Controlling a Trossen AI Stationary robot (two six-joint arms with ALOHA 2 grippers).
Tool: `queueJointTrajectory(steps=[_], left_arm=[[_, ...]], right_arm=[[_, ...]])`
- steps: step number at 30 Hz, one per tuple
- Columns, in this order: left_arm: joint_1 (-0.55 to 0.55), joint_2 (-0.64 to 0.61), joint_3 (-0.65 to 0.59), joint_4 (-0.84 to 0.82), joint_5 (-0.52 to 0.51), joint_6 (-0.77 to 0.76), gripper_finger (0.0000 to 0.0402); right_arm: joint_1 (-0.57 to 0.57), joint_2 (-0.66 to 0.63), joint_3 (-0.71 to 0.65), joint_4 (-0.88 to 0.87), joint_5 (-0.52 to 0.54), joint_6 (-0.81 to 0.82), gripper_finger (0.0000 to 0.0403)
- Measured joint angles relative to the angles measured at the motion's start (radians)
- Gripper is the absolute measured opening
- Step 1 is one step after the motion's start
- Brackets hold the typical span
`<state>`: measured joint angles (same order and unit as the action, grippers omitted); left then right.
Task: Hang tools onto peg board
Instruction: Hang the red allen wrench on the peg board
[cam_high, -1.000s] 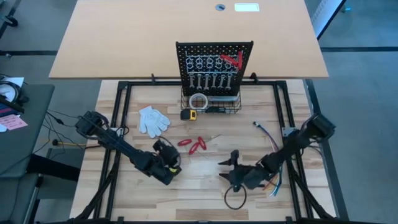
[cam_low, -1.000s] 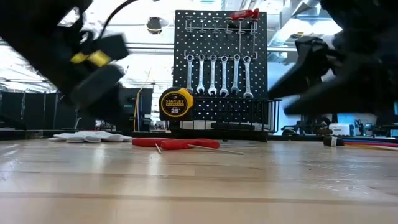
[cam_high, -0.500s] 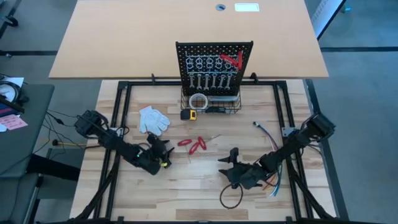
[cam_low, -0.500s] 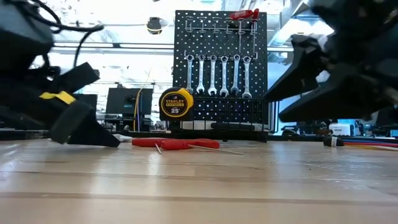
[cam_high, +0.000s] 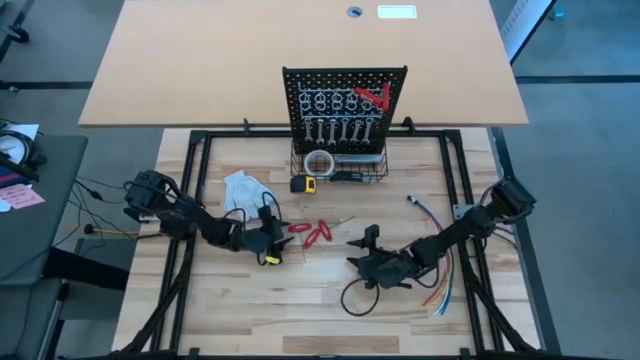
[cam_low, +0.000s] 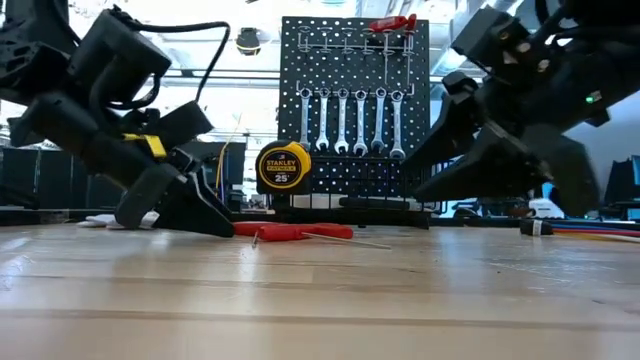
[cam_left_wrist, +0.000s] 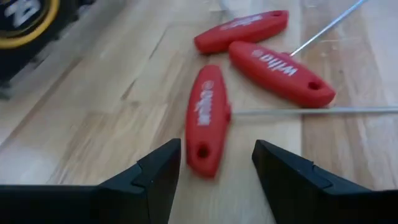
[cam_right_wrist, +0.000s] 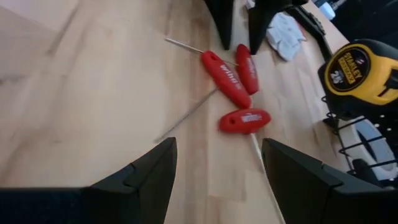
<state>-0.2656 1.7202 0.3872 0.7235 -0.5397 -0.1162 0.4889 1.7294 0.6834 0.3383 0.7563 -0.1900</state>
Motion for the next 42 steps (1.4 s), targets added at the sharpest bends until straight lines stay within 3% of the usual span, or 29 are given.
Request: queueJointTrajectory(steps=[8, 15, 24, 31, 37, 39, 42], left_arm=[[0.025, 0.106, 0.075, 0.018, 0.029, 0.033, 0.0205], [0.029, 0.189, 0.096, 0.102, 0.084, 0.025, 0.0199], [0.016, 0.192, 0.094, 0.08, 0.104, -0.014, 0.0079], [-0.062, 0.079, 0.095, -0.093, 0.046, -0.075, 0.0079], [-0.149, -0.116, 0.169, -0.399, -0.076, -0.001, 0.0079], [-0.17, -0.168, 0.228, -0.487, -0.132, 0.035, 0.0079], [-0.195, -0.193, 0.335, -0.583, -0.192, 0.131, 0.0079]], right_arm=[[-0.019, 0.0, 0.0, 0.007, -0.08, 0.006, 0.0243], [-0.02, 0.0, 0.0, 0.01, -0.086, 0.007, 0.0243], [-0.009, 0.0, 0.0, 0.016, -0.107, 0.021, 0.0243], [0.019, -0.084, 0.008, 0.031, -0.102, -0.087, 0.0243], [0.037, -0.263, 0.015, 0.022, -0.103, -0.177, 0.0243], [0.021, -0.305, 0.016, 0.046, -0.162, -0.229, 0.0243], [-0.028, -0.302, 0.044, 0.067, -0.344, -0.365, 0.0243]])
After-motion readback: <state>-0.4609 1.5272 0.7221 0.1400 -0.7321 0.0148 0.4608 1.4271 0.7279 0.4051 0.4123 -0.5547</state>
